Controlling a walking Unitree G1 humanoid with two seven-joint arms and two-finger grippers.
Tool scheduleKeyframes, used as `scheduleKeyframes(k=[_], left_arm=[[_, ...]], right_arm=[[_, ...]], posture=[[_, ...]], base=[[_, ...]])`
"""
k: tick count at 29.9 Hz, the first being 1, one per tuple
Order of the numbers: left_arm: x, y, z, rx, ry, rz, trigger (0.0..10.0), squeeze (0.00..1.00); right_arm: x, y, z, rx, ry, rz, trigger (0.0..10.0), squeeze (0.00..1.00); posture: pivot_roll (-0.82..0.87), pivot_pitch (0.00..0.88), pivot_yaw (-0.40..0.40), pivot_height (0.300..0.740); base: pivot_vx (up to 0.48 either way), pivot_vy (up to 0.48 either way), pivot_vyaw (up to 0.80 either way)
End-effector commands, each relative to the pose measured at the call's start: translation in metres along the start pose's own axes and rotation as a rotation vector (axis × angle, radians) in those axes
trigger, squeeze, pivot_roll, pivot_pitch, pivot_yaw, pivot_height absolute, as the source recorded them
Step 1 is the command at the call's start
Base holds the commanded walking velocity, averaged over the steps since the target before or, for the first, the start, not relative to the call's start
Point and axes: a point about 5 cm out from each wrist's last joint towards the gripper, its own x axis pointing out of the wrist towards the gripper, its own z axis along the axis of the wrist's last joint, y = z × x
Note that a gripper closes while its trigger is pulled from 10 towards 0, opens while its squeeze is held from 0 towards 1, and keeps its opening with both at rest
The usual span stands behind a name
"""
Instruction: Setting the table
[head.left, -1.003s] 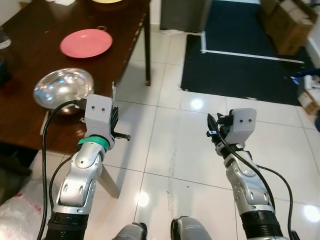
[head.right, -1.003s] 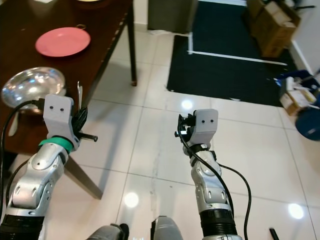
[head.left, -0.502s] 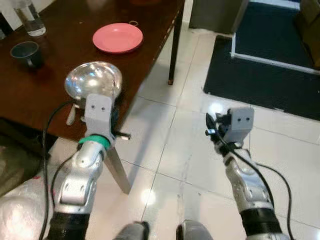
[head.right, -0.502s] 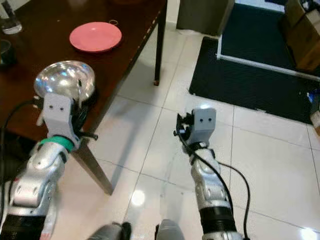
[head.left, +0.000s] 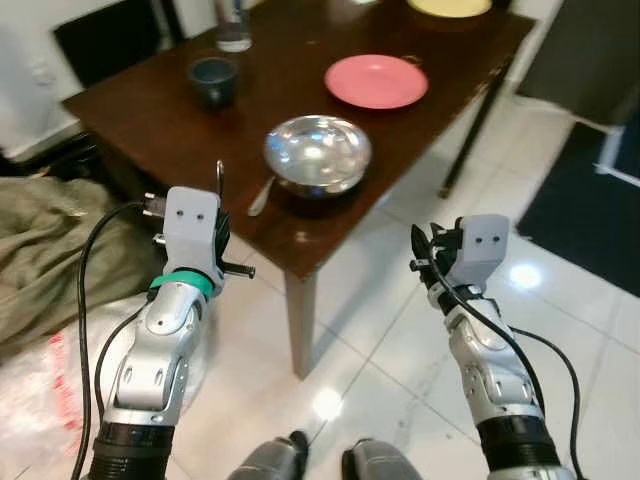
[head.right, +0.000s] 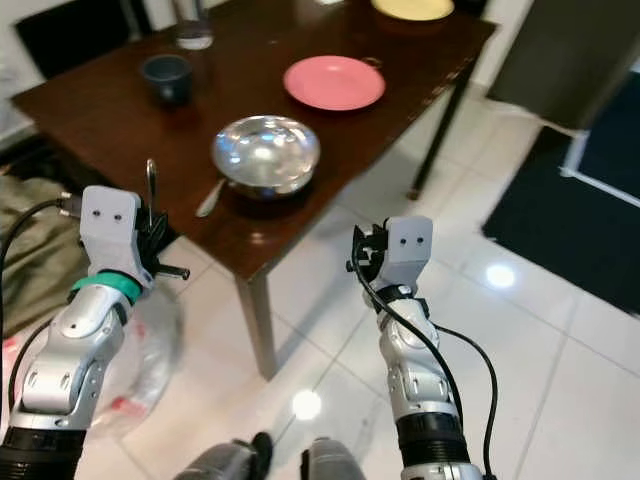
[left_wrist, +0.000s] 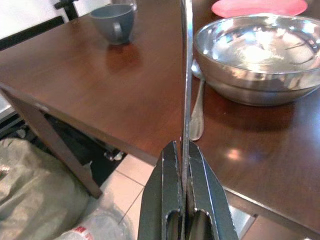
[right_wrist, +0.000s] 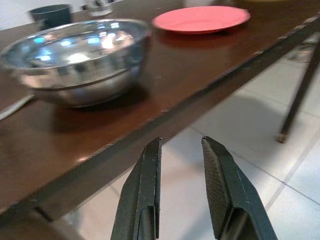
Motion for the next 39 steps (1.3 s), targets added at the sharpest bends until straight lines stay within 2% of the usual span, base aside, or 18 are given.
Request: scheduleKeyframes(k=[1,7,10,14,15,22,34,39], left_arm=[[0.001,-0.002,-0.002,0.01,0.01,-0.006,10.0,0.0],[0.004,-0.002,0.002,0.01,-0.005,-0.005,10.0,0.0],[0.009,-0.002,0.007,0.019,-0.027,0.002,10.0,0.0],[0.016,-0.003,0.015,0.031,-0.06,0.005,10.0,0.0],[0.023,-0.007,0.024,0.032,-0.095,-0.01,10.0,0.0],[0.03,-0.014,0.035,0.025,-0.134,-0.035,10.0,0.0],[0.03,-0.016,0.037,0.011,-0.155,-0.04,10.0,0.0],[0.028,-0.02,0.041,-0.01,-0.165,-0.076,10.0,0.0]], right_arm=[[-0.003,-0.003,-0.005,0.005,0.018,-0.02,10.0,0.0],[-0.002,-0.005,-0.004,0.006,0.009,-0.035,10.0,0.0],[0.0,-0.007,0.0,0.005,-0.008,-0.054,10.0,0.0],[0.002,-0.007,0.009,-0.003,-0.048,-0.073,10.0,0.0],[0.005,-0.007,0.02,-0.018,-0.089,-0.079,10.0,0.0],[0.008,-0.006,0.027,-0.025,-0.114,-0.073,10.0,0.0],[0.006,-0.004,0.025,-0.028,-0.103,-0.059,10.0,0.0],[0.006,-0.003,0.024,-0.029,-0.099,-0.057,10.0,0.0]], posture=[[-0.13,0.017,0.054,0.74],[-0.13,0.017,0.053,0.74],[-0.13,0.017,0.053,0.74],[-0.13,0.017,0.054,0.74],[-0.14,0.015,0.056,0.74],[-0.14,0.014,0.057,0.74],[-0.14,0.016,0.053,0.74],[-0.14,0.016,0.053,0.74]], base=[[0.0,0.0,0.79],[0.0,0.0,0.75],[0.0,0.0,0.0],[0.377,0.0,0.0],[0.48,0.0,0.0],[0.48,0.0,0.0],[0.48,0.0,0.0],[0.196,0.0,0.0]])
